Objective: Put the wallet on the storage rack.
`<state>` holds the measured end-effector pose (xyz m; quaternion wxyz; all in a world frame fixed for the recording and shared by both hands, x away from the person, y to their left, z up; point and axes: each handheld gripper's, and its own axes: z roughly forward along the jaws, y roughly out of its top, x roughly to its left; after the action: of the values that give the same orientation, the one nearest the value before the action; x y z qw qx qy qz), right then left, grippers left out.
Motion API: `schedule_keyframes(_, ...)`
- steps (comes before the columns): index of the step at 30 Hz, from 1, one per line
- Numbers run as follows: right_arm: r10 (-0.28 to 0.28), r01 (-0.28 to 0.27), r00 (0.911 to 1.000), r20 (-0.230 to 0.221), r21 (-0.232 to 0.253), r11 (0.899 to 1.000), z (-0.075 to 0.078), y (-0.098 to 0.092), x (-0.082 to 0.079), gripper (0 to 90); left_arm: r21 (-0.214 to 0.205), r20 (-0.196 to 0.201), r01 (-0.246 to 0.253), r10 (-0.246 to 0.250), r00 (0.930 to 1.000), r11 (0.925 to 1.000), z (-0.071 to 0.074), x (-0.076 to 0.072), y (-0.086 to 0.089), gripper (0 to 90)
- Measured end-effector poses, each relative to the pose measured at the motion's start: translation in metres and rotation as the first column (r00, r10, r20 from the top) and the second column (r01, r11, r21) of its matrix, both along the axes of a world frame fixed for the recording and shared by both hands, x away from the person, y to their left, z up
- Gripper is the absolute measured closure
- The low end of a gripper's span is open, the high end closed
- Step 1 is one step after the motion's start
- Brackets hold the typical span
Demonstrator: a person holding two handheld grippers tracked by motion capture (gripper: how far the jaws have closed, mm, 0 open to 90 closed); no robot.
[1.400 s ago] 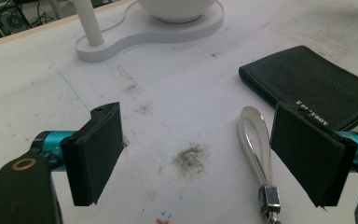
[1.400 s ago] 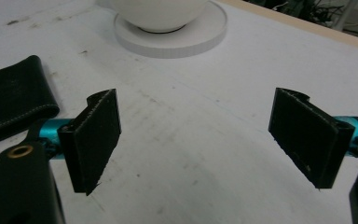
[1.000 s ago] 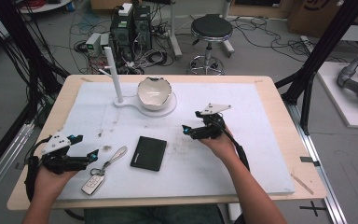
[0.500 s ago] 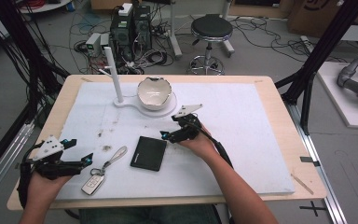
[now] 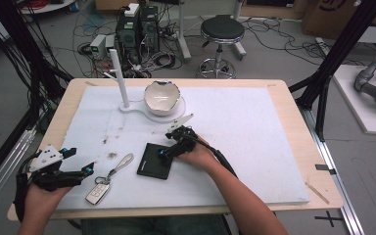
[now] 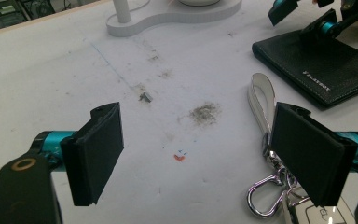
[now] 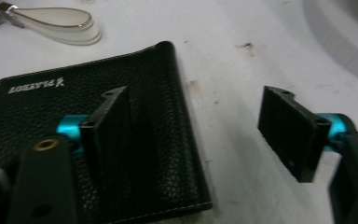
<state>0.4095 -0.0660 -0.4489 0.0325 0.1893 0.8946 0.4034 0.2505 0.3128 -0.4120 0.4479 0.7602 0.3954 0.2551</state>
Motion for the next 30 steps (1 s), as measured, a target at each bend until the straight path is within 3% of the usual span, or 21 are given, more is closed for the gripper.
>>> schedule_keyframes(3, 0.024, -0.023, 0.9987, -0.045, 0.017, 1.000, -0.001, -0.003, 0.003, 38.5, 0.001, -0.001, 0.000, 0.000, 1.0000, 1.0000, 0.000, 0.000, 0.000, 17.4)
schedule_keyframes(8, 0.044, -0.042, 0.9952, -0.087, 0.034, 0.999, -0.002, -0.004, 0.003, 47.5, 0.004, -0.003, 0.005, -0.005, 1.0000, 1.0000, -0.001, 0.001, -0.002, 17.4)
schedule_keyframes(9, 0.049, -0.045, 0.9921, -0.115, 0.039, 0.998, -0.002, -0.005, 0.003, 52.4, 0.005, -0.004, 0.004, -0.004, 1.0000, 1.0000, 0.000, 0.001, -0.002, 17.4)
schedule_keyframes(11, 0.065, -0.059, 0.9896, -0.128, 0.049, 0.997, -0.002, -0.005, 0.003, 59.6, 0.007, -0.003, 0.004, -0.004, 1.0000, 1.0000, 0.000, 0.001, -0.002, 17.4)
schedule_keyframes(19, 0.087, -0.085, 0.9922, -0.089, 0.024, 0.996, 0.003, -0.004, -0.001, 73.6, 0.009, -0.004, 0.004, -0.004, 1.0000, 1.0000, -0.001, 0.002, -0.003, 17.4)
schedule_keyframes(24, 0.106, -0.106, 0.9939, -0.033, 0.003, 0.994, 0.006, -0.004, -0.005, 80.7, 0.016, -0.005, 0.010, -0.010, 0.9999, 0.9998, -0.001, 0.002, -0.004, 17.4)
schedule_keyframes(30, 0.108, -0.108, 0.9936, -0.035, 0.000, 0.994, 0.009, -0.006, -0.005, 84.6, 0.013, -0.005, 0.007, -0.007, 1.0000, 0.9999, -0.001, 0.002, -0.003, 17.4)
